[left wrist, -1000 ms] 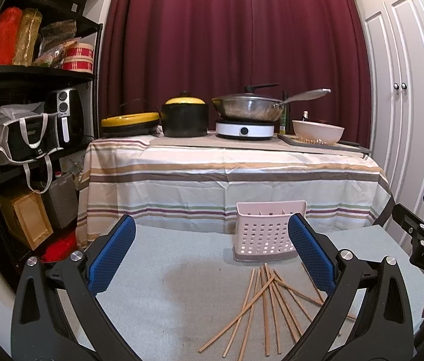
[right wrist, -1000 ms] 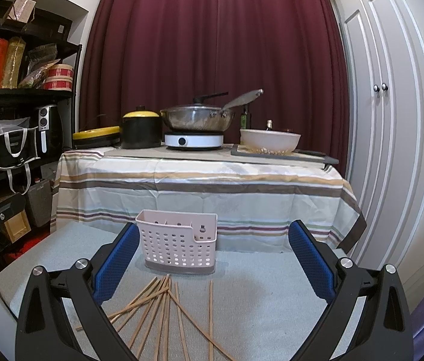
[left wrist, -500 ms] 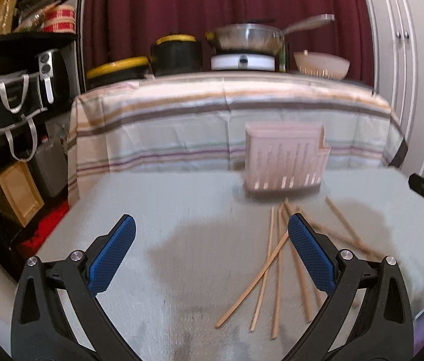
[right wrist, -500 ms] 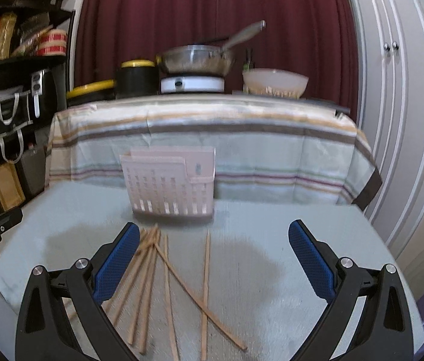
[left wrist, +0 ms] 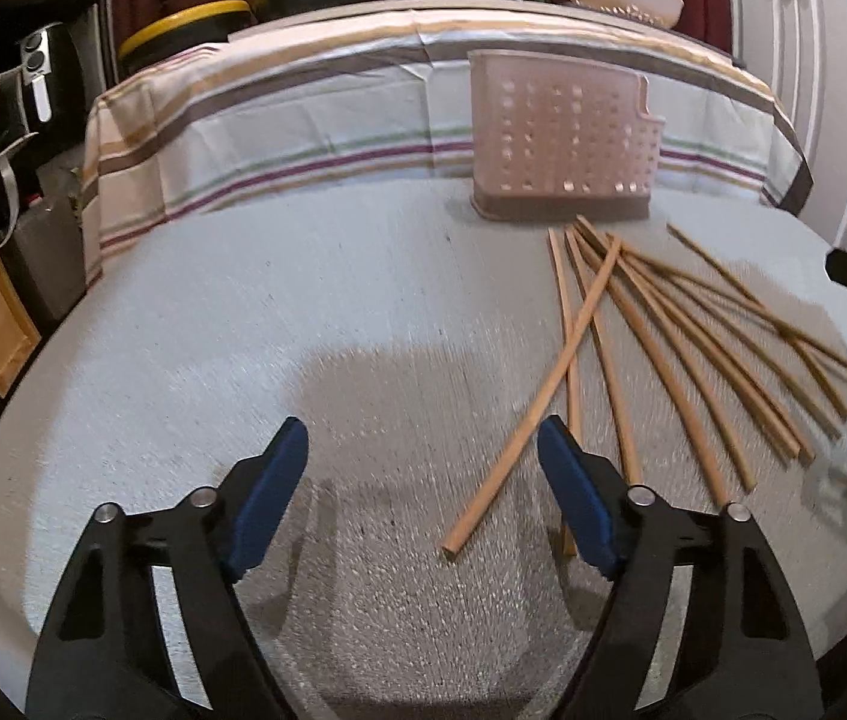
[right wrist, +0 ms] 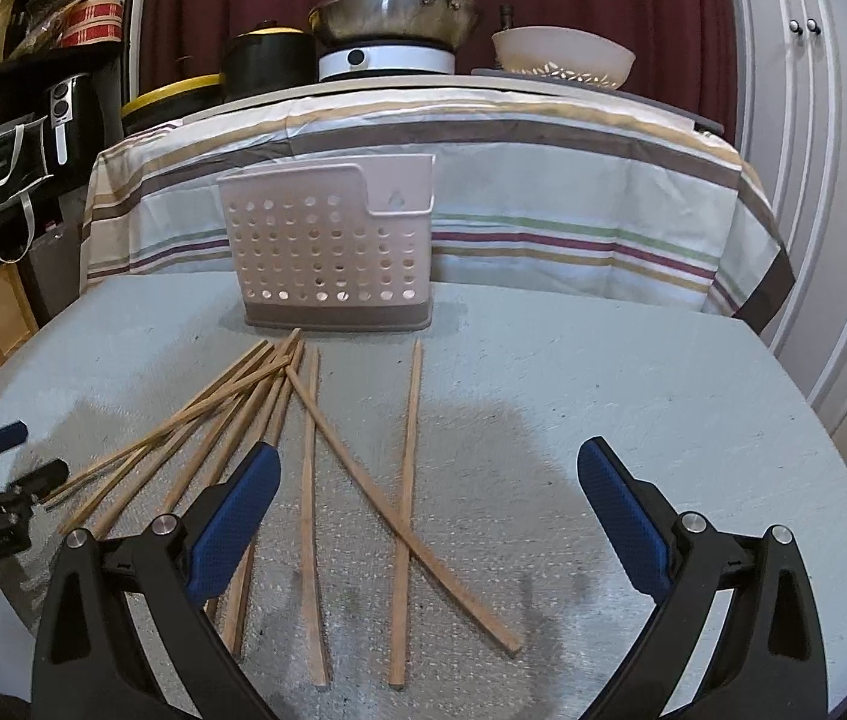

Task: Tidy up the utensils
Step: 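Lower the right tool toward the chopsticks and close on one chopstick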

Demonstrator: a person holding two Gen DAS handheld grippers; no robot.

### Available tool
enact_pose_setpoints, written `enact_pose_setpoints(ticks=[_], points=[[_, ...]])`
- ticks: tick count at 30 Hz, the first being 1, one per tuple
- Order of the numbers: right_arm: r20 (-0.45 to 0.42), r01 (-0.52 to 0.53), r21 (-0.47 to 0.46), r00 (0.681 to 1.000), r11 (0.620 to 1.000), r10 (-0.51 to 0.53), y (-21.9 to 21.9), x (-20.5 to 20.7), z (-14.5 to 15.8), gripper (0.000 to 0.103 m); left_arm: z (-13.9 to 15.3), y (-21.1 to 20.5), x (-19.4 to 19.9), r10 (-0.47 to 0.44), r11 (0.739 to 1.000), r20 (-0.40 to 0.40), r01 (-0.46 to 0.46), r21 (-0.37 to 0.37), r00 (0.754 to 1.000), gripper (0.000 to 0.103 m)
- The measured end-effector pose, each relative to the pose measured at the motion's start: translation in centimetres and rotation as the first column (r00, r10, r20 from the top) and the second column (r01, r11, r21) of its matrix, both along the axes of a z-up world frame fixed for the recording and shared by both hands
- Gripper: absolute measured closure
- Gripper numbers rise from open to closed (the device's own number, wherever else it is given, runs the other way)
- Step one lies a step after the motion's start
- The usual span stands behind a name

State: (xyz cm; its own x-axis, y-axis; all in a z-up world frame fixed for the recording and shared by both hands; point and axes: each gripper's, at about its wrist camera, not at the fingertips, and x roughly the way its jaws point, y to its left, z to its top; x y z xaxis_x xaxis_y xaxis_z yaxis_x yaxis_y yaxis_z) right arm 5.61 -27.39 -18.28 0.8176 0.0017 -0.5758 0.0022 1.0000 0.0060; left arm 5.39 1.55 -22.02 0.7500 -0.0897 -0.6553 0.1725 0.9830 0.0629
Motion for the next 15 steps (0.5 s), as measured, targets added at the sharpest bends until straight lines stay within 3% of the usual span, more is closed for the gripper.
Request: enact_pose_setpoints(ticks=[7, 12, 15], points=[[-0.017, -0.017, -0.008, 1.000, 1.000, 0.017, 0.6, 0.3, -0.8, 0.006, -0.9, -0.3, 0.0, -0.046, 0.999, -0.014, 0.046, -0.010, 0.999, 0.050], [-0.020, -0.015, -0.003, 1.000, 1.000, 0.015, 0.4, 0.4, -0.9, 0.006, -1.3, -0.7, -0.7, -0.069, 0.998, -0.007, 0.069, 0.001, 0.998, 0.059], [-0.022, -0.015, -0.002, 1.000, 1.000, 0.015, 0.3, 0.5, -1.0, 0.006, -1.3, -1.1, -1.1, -0.103, 0.995, -0.013, 0.103, -0.004, 0.995, 0.073]])
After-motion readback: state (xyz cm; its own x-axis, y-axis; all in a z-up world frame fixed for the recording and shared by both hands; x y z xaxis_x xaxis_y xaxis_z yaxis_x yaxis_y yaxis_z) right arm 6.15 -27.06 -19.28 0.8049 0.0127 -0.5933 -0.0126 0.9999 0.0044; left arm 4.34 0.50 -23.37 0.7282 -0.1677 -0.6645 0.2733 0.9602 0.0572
